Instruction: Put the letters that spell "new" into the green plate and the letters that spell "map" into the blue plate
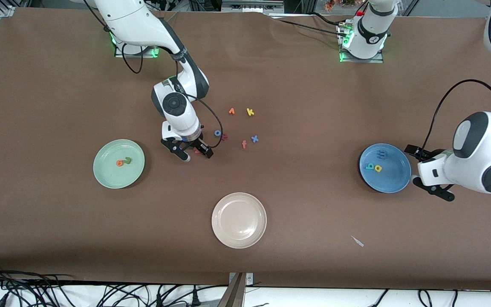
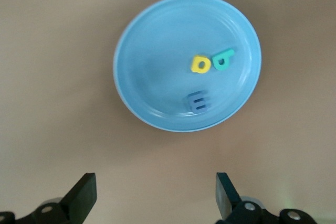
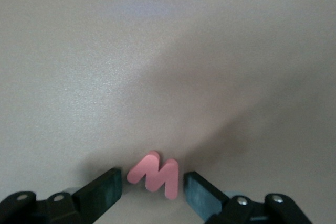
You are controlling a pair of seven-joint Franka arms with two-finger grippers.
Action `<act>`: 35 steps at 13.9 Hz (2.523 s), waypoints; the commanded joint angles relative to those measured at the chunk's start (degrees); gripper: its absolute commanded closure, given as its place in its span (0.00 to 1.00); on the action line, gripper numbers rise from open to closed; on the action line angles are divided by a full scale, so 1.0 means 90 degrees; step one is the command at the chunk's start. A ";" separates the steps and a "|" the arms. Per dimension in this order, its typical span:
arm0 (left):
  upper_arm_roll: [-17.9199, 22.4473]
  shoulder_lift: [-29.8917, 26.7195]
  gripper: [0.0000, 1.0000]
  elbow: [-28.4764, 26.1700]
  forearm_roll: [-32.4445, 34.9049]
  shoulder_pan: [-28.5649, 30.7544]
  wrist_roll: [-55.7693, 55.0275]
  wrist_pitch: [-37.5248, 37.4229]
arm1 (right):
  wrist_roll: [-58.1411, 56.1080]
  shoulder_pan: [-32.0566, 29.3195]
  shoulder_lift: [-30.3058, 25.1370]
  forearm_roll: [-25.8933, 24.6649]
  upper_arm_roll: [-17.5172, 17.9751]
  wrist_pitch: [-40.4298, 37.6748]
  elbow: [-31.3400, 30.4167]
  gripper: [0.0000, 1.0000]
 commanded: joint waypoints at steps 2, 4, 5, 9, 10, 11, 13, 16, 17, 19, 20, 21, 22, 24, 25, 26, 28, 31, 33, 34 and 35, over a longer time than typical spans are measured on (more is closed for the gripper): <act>0.1817 -0.1498 0.00 -0.0754 -0.1126 -0.1229 -0.0540 0.0619 | 0.0032 0.0088 0.0164 -0.0102 -0.0130 -0.0020 0.0137 0.37; 0.2736 -0.2192 0.00 -0.1302 -0.2082 -0.1719 -0.0772 0.1118 | 0.0032 0.0068 0.0164 -0.0239 -0.0207 -0.0020 0.0137 0.37; 0.3185 -0.2456 0.00 -0.1420 -0.2561 -0.1972 -0.1016 0.1149 | 0.0022 0.0078 0.0164 -0.0259 -0.0247 -0.0020 0.0137 0.37; 0.3395 -0.3628 0.00 -0.1480 -0.2732 -0.2423 -0.1057 0.1091 | 0.0042 0.0088 0.0164 -0.0269 -0.0237 -0.0020 0.0137 0.37; 0.3395 -0.3737 0.00 -0.1441 -0.2732 -0.2501 -0.1048 0.1100 | 0.0090 0.0097 0.0164 -0.0259 -0.0237 -0.0020 0.0137 0.38; 0.3395 -0.3786 0.00 -0.1393 -0.2741 -0.2541 -0.1048 0.1052 | 0.0110 0.0136 0.0164 -0.0259 -0.0237 -0.0020 0.0137 0.38; 0.3395 -0.3894 0.00 -0.1247 -0.2761 -0.2551 -0.1028 0.0673 | 0.0120 0.0195 0.0135 -0.0249 -0.0237 -0.0059 0.0117 0.38; 0.3366 -0.3855 0.00 -0.0972 -0.2751 -0.2541 -0.0989 0.0222 | 0.0110 0.0195 0.0008 -0.0249 -0.0237 -0.0322 0.0137 0.31; 0.3366 -0.3865 0.00 -0.0972 -0.2751 -0.2532 -0.0989 0.0241 | 0.0110 0.0195 -0.0031 -0.0249 -0.0237 -0.0362 0.0137 0.20; 0.3366 -0.3875 0.00 -0.0914 -0.2761 -0.2483 -0.0989 0.0270 | 0.0100 0.0195 -0.0051 -0.0249 -0.0237 -0.0382 0.0137 0.13; 0.3346 -0.3875 0.00 -0.0904 -0.2751 -0.2492 -0.0989 0.0270 | 0.0110 0.0195 -0.0051 -0.0249 -0.0237 -0.0382 0.0137 0.10; 0.3336 -0.3875 0.00 -0.0904 -0.2751 -0.2492 -0.0989 0.0270 | 0.0101 0.0195 -0.0051 -0.0259 -0.0237 -0.0382 0.0137 0.10; 0.3336 -0.3865 0.00 -0.0913 -0.2761 -0.2492 -0.0979 0.0280 | 0.0100 0.0195 -0.0051 -0.0249 -0.0247 -0.0382 0.0137 0.10; 0.3346 -0.3836 0.00 -0.0914 -0.2761 -0.2492 -0.0960 0.0309 | 0.0081 0.0195 -0.0051 -0.0259 -0.0247 -0.0382 0.0127 0.12; 0.3346 -0.3826 0.00 -0.0914 -0.2761 -0.2512 -0.0960 0.0319 | 0.0071 0.0186 -0.0051 -0.0259 -0.0247 -0.0382 0.0127 0.16; 0.3346 -0.3816 0.00 -0.0952 -0.2761 -0.2531 -0.0960 0.0319 | 0.0062 0.0185 -0.0051 -0.0259 -0.0247 -0.0382 0.0127 0.21; 0.3336 -0.3806 0.00 -0.0962 -0.2761 -0.2532 -0.0960 0.0377 | 0.0071 0.0185 -0.0051 -0.0249 -0.0247 -0.0382 0.0127 0.32; 0.3336 -0.3806 0.00 -0.0982 -0.2761 -0.2541 -0.0960 0.0417 | 0.0100 0.0195 -0.0041 -0.0249 -0.0237 -0.0382 0.0137 0.40; 0.3336 -0.3797 0.00 -0.0982 -0.2761 -0.2541 -0.0960 0.0417 | 0.0091 0.0195 -0.0051 -0.0249 -0.0237 -0.0372 0.0137 0.45; 0.3336 -0.3797 0.00 -0.0992 -0.2761 -0.2541 -0.0960 0.0417 | 0.0091 0.0186 -0.0051 -0.0249 -0.0237 -0.0381 0.0137 0.47; 0.3336 -0.3797 0.00 -0.1001 -0.2761 -0.2551 -0.0960 0.0417 | 0.0091 0.0185 -0.0041 -0.0249 -0.0237 -0.0382 0.0137 0.53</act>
